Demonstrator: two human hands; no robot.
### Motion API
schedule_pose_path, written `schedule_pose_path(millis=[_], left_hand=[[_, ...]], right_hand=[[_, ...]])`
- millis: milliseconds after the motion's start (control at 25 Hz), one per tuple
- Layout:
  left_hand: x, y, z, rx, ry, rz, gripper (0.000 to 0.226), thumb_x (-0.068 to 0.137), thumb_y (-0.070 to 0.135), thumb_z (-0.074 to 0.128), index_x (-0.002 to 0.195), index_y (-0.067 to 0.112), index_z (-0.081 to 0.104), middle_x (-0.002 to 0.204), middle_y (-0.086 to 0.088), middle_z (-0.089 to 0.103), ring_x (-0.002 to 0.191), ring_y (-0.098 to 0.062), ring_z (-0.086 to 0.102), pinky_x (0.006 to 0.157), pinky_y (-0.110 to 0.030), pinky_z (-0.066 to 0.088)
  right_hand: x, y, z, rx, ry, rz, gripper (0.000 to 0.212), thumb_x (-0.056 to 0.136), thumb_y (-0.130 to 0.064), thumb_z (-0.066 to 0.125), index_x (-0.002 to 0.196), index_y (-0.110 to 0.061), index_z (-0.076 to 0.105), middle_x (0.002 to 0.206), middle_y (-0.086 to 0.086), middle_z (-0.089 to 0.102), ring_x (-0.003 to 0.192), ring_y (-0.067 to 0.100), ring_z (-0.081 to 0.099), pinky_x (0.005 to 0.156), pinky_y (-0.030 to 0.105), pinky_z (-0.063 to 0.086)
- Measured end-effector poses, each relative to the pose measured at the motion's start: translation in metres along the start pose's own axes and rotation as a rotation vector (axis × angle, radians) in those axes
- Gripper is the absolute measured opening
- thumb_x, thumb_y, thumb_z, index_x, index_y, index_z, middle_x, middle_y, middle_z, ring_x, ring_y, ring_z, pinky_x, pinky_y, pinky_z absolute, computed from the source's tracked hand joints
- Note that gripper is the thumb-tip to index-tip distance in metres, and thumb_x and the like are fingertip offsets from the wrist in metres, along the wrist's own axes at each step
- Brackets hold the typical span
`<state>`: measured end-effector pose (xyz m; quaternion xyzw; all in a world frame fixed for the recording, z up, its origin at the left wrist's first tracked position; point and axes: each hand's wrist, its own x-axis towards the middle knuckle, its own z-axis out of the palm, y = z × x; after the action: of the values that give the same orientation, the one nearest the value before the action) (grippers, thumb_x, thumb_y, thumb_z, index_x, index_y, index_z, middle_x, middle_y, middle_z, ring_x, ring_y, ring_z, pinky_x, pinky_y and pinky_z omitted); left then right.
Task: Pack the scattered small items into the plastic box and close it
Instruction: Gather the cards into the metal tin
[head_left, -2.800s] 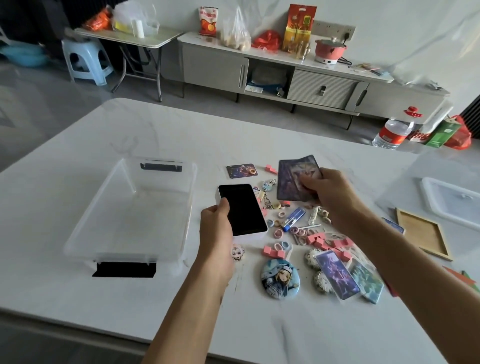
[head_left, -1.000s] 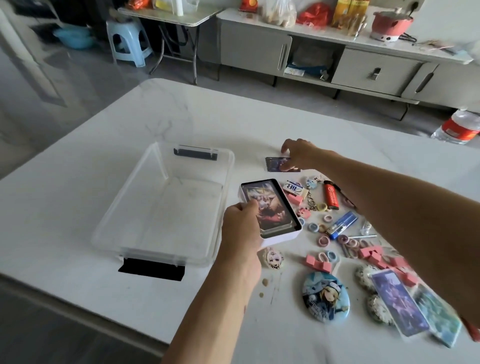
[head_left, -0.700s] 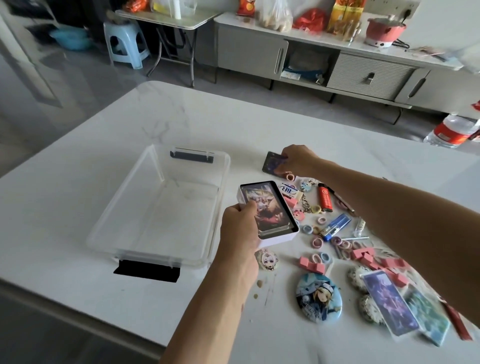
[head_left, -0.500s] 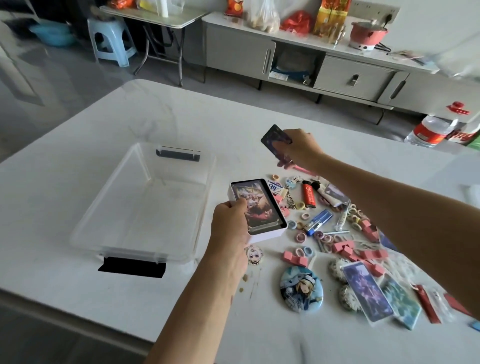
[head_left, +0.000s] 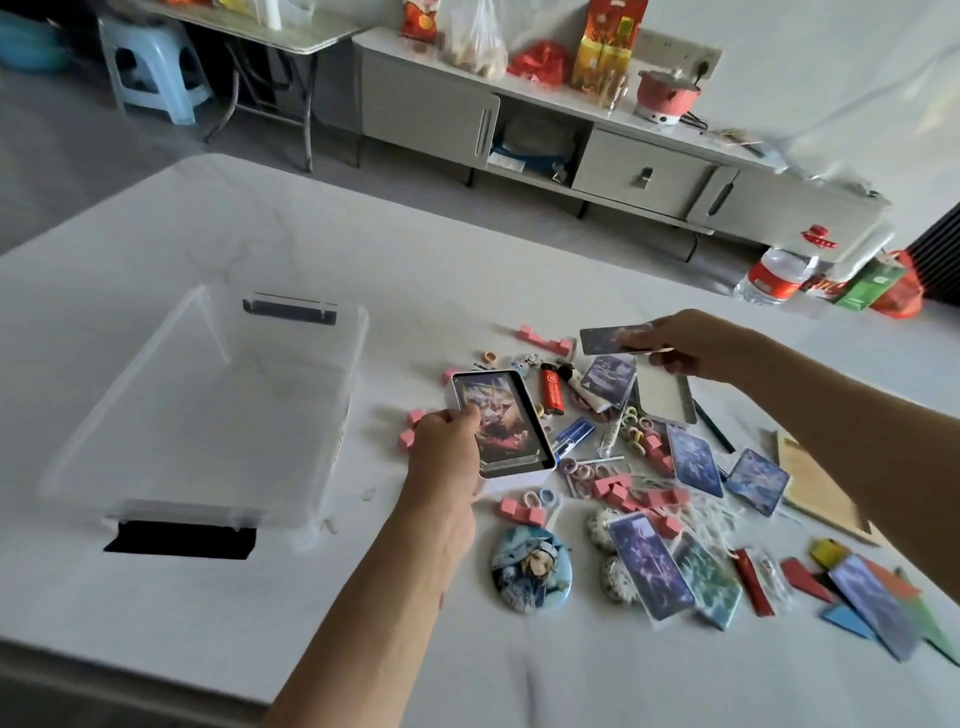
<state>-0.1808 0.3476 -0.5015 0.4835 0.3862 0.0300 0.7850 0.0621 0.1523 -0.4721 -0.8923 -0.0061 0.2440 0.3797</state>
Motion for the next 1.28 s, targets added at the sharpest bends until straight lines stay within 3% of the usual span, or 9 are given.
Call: schedule_pose_path(millis=[120, 360, 440, 560, 680, 840, 960, 1160, 1280], left_hand=[[0.002, -0.001, 0.002, 0.006, -0.006, -0.003, 0.019, 0.099, 0.017, 0.051, 0.107, 0.002, 0.059, 0.109, -0.024, 0.068, 0.1, -0.04, 0.068, 0.087, -0.054, 0.053], [0.005, -0.005, 0.005, 0.003, -0.006, 0.007, 0.013, 0.098, 0.017, 0.053, 0.098, 0.007, 0.061, 0.098, -0.018, 0.073, 0.089, -0.034, 0.072, 0.087, -0.058, 0.054], [0.006, -0.006, 0.007, -0.001, 0.0, 0.014, 0.011, 0.097, 0.016, 0.054, 0.094, 0.009, 0.06, 0.091, -0.015, 0.072, 0.08, -0.031, 0.072, 0.08, -0.054, 0.056], [0.004, -0.008, 0.009, 0.022, -0.004, 0.024, 0.012, 0.097, 0.016, 0.055, 0.086, 0.011, 0.057, 0.082, -0.011, 0.07, 0.066, -0.024, 0.069, 0.069, -0.048, 0.058], [0.005, -0.009, 0.01, 0.04, -0.002, 0.03, 0.013, 0.097, 0.017, 0.055, 0.087, 0.01, 0.058, 0.096, -0.02, 0.071, 0.077, -0.032, 0.071, 0.079, -0.055, 0.056], [0.01, -0.011, 0.013, 0.055, 0.009, 0.028, 0.015, 0.097, 0.019, 0.053, 0.098, 0.005, 0.06, 0.094, -0.018, 0.065, 0.079, -0.03, 0.065, 0.061, -0.034, 0.05], [0.012, -0.012, 0.014, 0.048, -0.003, 0.025, 0.014, 0.097, 0.019, 0.053, 0.094, 0.006, 0.06, 0.089, -0.015, 0.059, 0.077, -0.027, 0.06, 0.065, -0.036, 0.046], [0.015, -0.013, 0.013, 0.054, 0.012, 0.016, 0.014, 0.096, 0.021, 0.055, 0.099, 0.008, 0.06, 0.089, -0.013, 0.063, 0.074, -0.025, 0.063, 0.052, -0.026, 0.044], [0.016, -0.014, 0.013, 0.056, 0.016, 0.016, 0.016, 0.096, 0.02, 0.055, 0.102, 0.006, 0.061, 0.091, -0.014, 0.066, 0.076, -0.026, 0.065, 0.053, -0.027, 0.046]], right_hand=[[0.012, 0.017, 0.006, -0.124, 0.047, -0.003, 0.043, 0.082, -0.027, 0.075, 0.107, 0.008, 0.067, 0.067, 0.006, 0.051, 0.052, 0.012, 0.036, 0.047, 0.022, 0.026], [0.021, 0.025, 0.021, -0.392, 0.055, -0.05, 0.046, 0.08, -0.042, 0.075, 0.069, -0.001, 0.056, 0.054, 0.007, 0.039, 0.047, 0.017, 0.033, 0.046, 0.024, 0.025], [0.025, 0.026, 0.025, -0.352, 0.083, -0.041, 0.045, 0.079, -0.038, 0.077, 0.066, -0.003, 0.052, 0.054, 0.007, 0.039, 0.048, 0.017, 0.033, 0.047, 0.025, 0.024], [0.027, 0.024, 0.028, -0.373, 0.097, -0.045, 0.037, 0.08, -0.032, 0.077, 0.078, 0.0, 0.059, 0.063, 0.01, 0.046, 0.052, 0.016, 0.034, 0.049, 0.025, 0.023], [0.026, 0.014, 0.026, -0.489, -0.007, -0.017, 0.041, 0.083, -0.034, 0.073, 0.067, -0.004, 0.05, 0.06, 0.008, 0.043, 0.052, 0.016, 0.033, 0.049, 0.026, 0.024], [0.028, -0.009, 0.026, -0.601, -0.048, 0.087, 0.043, 0.084, -0.035, 0.071, 0.062, -0.007, 0.048, 0.054, 0.006, 0.039, 0.047, 0.016, 0.031, 0.048, 0.025, 0.026], [0.028, -0.023, 0.033, -0.599, -0.084, 0.191, 0.042, 0.085, -0.037, 0.071, 0.065, -0.008, 0.048, 0.052, 0.003, 0.036, 0.045, 0.014, 0.028, 0.045, 0.024, 0.026], [0.031, -0.025, 0.054, -0.629, -0.101, 0.161, 0.047, 0.082, -0.041, 0.072, 0.061, -0.007, 0.047, 0.042, 0.001, 0.046, 0.048, 0.015, 0.036, 0.049, 0.025, 0.028], [0.03, -0.024, 0.056, -0.596, -0.092, 0.124, 0.045, 0.08, -0.047, 0.071, 0.069, -0.007, 0.053, 0.062, 0.004, 0.052, 0.055, 0.016, 0.042, 0.056, 0.026, 0.032]])
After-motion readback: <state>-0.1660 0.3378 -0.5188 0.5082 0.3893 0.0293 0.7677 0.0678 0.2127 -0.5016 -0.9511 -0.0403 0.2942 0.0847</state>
